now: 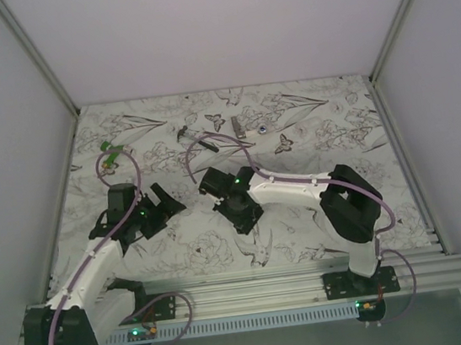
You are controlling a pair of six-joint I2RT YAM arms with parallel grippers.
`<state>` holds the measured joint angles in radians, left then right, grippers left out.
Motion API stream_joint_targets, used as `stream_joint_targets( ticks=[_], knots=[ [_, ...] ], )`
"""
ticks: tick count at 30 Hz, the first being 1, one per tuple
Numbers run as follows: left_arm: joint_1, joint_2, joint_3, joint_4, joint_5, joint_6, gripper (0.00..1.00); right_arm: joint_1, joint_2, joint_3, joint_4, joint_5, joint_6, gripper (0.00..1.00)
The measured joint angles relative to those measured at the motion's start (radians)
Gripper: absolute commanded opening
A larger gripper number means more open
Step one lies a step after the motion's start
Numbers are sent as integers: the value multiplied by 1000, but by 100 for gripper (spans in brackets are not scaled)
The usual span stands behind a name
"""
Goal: Snap on the fuse box
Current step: Adjust the fuse box base at the center of the board.
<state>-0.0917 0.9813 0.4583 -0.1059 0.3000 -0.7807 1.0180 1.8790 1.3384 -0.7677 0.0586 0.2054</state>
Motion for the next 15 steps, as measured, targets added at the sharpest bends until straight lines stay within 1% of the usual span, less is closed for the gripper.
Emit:
stream_joint_targets(
  ticks=[4,5,6,10,15],
  knots=[
    [-14,0,0,0,13,10,100,0,15,26,-49,9,72,9],
    [-18,1,0,0,15,12,99,0,19,30,-55,11,87,20],
    [-24,5,1,0,18,15,100,0,21,34,-60,14,102,24],
    [-41,27,2,1,24,20,100,1,27,35,-85,26,135,29],
    [-69,47,14,1,26,30,100,3,26,35,-96,38,147,33]
  ],
)
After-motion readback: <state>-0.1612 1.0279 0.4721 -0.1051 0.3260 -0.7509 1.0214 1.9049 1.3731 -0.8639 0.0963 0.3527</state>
